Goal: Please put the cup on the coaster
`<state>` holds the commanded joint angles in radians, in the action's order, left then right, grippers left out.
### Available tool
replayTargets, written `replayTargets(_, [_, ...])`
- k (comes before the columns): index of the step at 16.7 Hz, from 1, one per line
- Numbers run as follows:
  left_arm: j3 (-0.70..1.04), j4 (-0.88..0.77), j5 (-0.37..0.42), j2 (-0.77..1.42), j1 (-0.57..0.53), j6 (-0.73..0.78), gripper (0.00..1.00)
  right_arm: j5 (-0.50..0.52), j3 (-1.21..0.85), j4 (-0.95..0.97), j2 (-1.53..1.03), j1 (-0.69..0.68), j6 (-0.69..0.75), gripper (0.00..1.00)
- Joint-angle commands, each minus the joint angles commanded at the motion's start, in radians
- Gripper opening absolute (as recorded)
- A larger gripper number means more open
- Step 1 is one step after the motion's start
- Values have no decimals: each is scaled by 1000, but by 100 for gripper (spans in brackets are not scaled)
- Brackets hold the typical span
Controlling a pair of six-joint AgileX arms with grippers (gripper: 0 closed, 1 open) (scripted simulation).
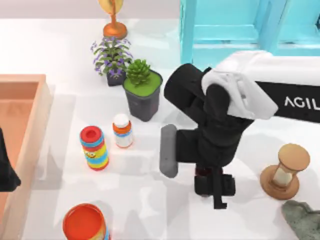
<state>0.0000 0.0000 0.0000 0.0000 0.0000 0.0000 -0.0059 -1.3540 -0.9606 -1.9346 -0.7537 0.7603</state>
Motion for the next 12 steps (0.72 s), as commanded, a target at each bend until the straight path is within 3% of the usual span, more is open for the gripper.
replayTargets(5, [0,0,0,0,0,0,100,-30,-66,-62,130,268,-34,0])
replayTargets(12, [0,0,0,0,0,0,100,-72,-59,-109,202,924,-163,0])
